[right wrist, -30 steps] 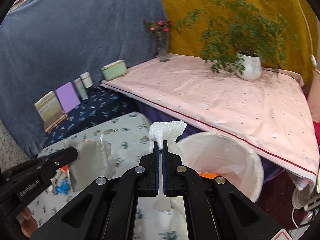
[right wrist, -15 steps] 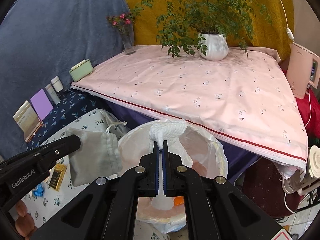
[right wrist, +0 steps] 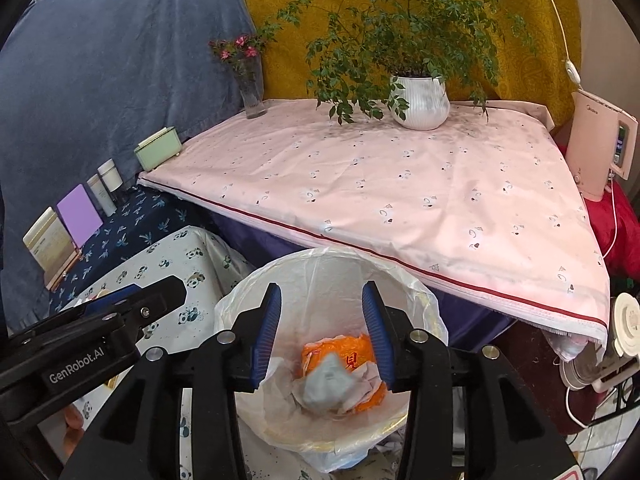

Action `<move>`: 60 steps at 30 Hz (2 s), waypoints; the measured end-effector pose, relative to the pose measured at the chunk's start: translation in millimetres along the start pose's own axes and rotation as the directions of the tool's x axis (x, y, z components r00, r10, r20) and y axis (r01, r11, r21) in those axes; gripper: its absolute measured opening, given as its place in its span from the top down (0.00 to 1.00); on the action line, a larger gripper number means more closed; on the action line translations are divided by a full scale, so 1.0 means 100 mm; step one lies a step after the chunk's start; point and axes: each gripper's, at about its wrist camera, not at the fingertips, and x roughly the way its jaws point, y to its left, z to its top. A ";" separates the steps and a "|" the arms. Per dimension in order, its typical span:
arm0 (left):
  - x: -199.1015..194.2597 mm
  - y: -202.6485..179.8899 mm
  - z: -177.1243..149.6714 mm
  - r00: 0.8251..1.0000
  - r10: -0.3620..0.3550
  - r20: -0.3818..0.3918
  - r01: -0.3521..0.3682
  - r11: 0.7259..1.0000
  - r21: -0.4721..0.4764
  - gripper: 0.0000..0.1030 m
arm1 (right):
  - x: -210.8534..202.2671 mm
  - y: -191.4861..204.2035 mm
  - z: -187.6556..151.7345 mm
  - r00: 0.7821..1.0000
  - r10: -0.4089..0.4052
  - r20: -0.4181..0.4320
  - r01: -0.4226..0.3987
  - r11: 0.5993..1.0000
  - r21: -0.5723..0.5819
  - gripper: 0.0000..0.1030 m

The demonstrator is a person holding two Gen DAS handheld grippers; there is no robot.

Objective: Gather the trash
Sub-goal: 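Carry the tissue and bag to the bin and release them, then move both tools back over the remaining trash on the table, then grasp the grey knit sock with the left tool while the right tool grasps the blue cord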

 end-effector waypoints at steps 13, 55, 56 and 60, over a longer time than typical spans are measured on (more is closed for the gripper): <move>-0.17 0.45 -0.09 0.997 0.070 0.014 -0.069 0.995 -0.071 0.47 | -0.02 0.36 -0.07 0.999 0.030 -0.013 -0.031 0.998 -0.059 0.55; -1.18 3.11 -1.26 0.865 0.495 -0.082 -0.491 0.801 -0.341 0.27 | 0.09 2.83 -1.10 0.925 0.285 -0.250 -0.361 0.862 -0.356 0.54; -1.18 3.18 -1.28 0.862 0.498 -0.090 -0.496 0.798 -0.342 0.27 | 0.11 2.89 -1.13 0.922 0.289 -0.257 -0.369 0.856 -0.362 0.54; -1.12 3.44 -1.34 0.855 0.503 -0.126 -0.514 0.787 -0.341 0.27 | 0.20 3.12 -1.25 0.911 0.299 -0.285 -0.393 0.838 -0.379 0.54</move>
